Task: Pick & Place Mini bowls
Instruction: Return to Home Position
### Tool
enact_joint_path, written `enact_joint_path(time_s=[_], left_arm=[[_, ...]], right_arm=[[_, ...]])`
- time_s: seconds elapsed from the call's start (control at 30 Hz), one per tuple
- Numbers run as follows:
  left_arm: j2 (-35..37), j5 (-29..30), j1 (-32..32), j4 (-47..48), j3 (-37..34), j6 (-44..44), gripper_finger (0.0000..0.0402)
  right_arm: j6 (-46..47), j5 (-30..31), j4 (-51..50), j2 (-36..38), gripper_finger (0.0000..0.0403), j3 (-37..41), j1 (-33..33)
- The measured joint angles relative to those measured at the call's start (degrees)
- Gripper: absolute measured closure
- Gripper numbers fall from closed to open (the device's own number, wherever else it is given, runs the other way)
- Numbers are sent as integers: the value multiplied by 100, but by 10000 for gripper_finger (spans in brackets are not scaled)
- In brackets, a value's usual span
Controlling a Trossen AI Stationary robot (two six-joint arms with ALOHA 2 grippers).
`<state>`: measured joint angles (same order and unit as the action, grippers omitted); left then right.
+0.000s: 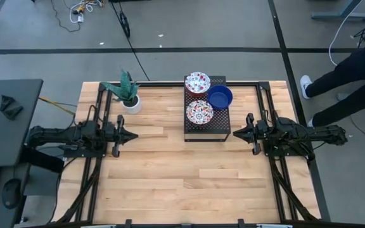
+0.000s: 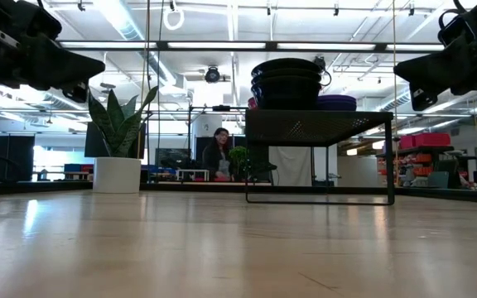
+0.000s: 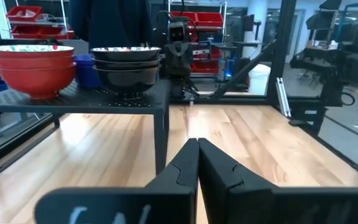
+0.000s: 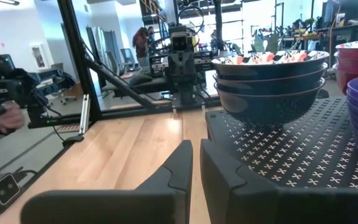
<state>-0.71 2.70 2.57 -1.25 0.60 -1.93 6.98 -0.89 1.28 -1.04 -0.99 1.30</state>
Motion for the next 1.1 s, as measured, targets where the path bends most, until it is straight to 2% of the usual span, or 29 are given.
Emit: enact_joint_path(time_s=[0.67,1.1], left_arm=[[-2,-43,-2,-142,-15,-36,388],[-2,-54,-2,-145,-15,-36,387]], right_arm=[[-4,-15,-40,98,366,0,87],[74,-4,-46,103,366,0,-94]])
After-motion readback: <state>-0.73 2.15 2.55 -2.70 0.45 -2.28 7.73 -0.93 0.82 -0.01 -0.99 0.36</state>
